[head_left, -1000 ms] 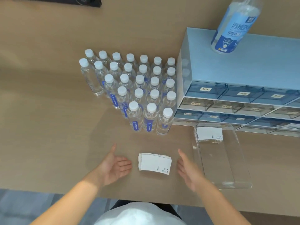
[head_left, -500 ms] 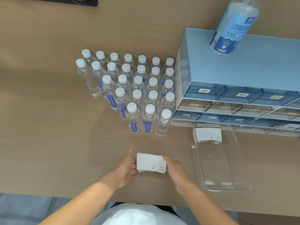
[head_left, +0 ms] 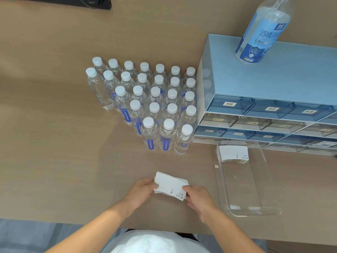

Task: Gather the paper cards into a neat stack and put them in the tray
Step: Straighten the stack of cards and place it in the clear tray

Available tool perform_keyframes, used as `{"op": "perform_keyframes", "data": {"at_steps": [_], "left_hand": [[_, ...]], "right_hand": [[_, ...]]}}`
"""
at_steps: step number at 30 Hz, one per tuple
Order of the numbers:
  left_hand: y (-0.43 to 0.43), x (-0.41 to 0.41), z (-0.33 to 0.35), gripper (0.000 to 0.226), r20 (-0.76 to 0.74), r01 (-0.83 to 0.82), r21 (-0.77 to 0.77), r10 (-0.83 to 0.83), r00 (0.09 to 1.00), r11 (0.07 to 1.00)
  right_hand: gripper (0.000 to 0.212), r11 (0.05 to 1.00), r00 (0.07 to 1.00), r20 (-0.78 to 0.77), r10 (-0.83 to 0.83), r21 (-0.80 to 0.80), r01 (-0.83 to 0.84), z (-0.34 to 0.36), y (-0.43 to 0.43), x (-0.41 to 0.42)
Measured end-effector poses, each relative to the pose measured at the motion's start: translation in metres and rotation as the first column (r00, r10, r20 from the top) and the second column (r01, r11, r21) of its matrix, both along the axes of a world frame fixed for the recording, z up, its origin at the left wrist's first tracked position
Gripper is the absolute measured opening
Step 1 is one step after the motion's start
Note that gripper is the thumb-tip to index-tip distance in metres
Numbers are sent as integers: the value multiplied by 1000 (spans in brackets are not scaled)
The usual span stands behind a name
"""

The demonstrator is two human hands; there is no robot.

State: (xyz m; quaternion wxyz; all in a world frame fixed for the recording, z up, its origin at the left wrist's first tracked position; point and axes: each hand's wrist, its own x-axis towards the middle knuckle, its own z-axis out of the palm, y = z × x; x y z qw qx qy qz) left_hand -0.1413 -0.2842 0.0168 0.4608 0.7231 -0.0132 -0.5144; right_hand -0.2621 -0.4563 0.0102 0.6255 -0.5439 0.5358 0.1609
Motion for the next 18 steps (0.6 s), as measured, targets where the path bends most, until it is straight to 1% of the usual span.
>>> {"op": "perform_keyframes", "data": {"at_steps": [2,3,5,7,9,10,13,14,16,18], "left_hand": [[6,-11,-5,49,123,78,-25,-75,990,997],[7,-17,-9,57,190,82,0,-81,978,997],[6,-27,-15,58,288,23,36,-33,957,999],[3,-31,-21,49,353,-38,54,16,936,998],[0,-30,-28,33,424,-75,78,35,905,994],[-1,-28,-31,27,448,-75,98,23,894,992],[2,-23,-38,7,458,-42,153,-33,889,987],[3,-22,-40,10,475,-23,180,-66,878,983],[7,-19,-47,34,531,14,226,-135,836,974],[10,-16,-51,47,574,47,253,-189,797,966]], "right_hand": [[13,1000,1000,0,-20,-2,20,-3,3,0],[15,1000,1000,0,-28,-6,28,-4,4,0],[19,999,999,-2,-32,-29,32,-7,6,0],[19,998,1000,0,-30,-54,30,-8,7,0],[17,998,1000,1,-24,-64,24,-9,8,0],[16,998,1000,2,-19,-67,19,-10,9,0],[14,996,1000,4,6,-90,-6,-7,9,0],[14,995,1000,8,21,-101,-20,-5,10,1],[15,989,998,5,67,-131,-66,-2,10,2],[16,979,993,-8,116,-166,-115,1,9,3]]}}
